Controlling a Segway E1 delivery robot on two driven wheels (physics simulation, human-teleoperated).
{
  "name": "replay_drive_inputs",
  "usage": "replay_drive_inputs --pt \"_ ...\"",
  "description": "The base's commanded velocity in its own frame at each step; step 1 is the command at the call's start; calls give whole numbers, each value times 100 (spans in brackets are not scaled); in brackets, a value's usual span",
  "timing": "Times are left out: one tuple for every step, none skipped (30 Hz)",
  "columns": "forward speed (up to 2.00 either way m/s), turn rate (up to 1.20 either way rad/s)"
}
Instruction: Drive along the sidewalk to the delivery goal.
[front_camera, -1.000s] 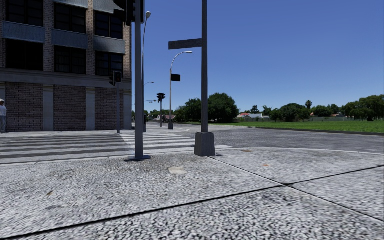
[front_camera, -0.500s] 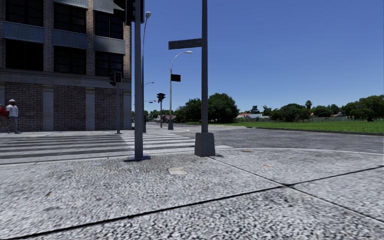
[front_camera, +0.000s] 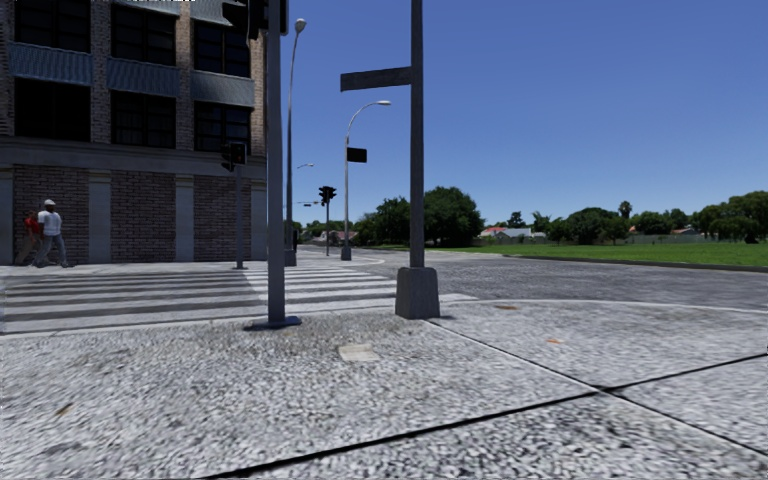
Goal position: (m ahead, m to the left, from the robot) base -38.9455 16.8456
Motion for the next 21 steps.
replay_drive_inputs --pt "73 59" --pt "73 62" --pt "76 63" --pt "76 63" --pt "81 63" --pt "87 64" --pt "92 65" --pt "92 65" --pt "96 67" --pt "97 71" --pt "97 74" --pt "97 74" --pt "98 75" --pt "98 75" --pt "98 76" --pt "102 76" --pt "102 76" --pt "111 76" --pt "116 76" --pt "118 76" --pt "118 76"
